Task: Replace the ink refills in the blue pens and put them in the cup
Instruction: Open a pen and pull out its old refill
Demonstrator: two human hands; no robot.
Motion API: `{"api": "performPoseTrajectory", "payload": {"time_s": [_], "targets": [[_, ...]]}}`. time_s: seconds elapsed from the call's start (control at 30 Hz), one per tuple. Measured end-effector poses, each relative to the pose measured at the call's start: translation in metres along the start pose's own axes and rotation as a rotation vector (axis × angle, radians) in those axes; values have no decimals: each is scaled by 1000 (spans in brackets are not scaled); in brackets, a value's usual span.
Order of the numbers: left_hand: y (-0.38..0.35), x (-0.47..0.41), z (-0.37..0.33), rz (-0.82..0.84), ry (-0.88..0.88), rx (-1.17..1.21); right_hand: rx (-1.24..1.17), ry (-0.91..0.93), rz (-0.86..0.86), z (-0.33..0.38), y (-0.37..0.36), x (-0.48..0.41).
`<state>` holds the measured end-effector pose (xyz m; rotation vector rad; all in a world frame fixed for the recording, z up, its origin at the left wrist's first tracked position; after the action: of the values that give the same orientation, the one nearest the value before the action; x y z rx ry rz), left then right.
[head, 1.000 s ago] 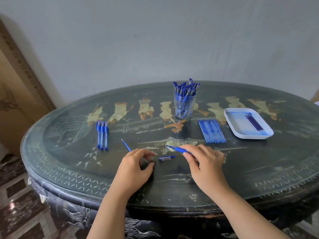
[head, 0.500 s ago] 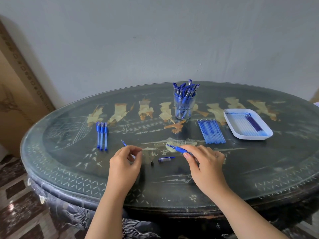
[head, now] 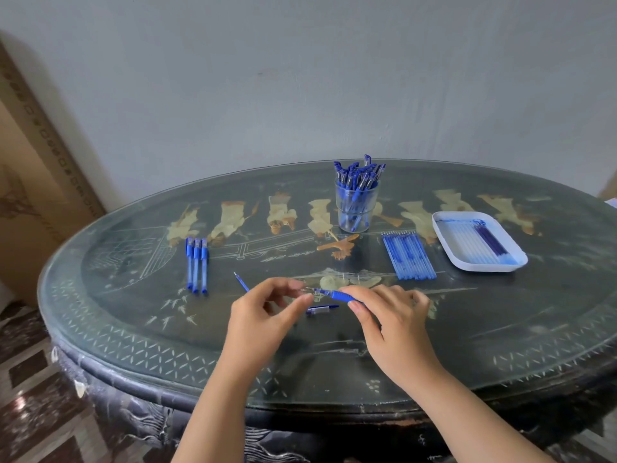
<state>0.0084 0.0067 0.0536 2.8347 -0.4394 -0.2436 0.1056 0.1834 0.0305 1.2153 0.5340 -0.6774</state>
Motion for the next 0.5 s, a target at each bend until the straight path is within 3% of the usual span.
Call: {"api": "performPoseTrajectory", "payload": {"time_s": [0.13,0.5], "targets": [[-19,3,-2,104,41,129,1,33,16,6,5,0],[-18,6,-12,52,20,297,-131,-38,14,17,9,-2]]}}
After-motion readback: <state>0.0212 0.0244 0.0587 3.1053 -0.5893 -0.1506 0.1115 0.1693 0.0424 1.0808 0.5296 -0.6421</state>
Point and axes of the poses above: each hand's wrist, its own x-axis away from the middle knuckle, its own y-axis out of the back of the hand, z = x × y, the point moved 5 cm from there along -x, towards the middle knuckle, and after that the axes turned 4 degrees about y, right-handed, at the moved point
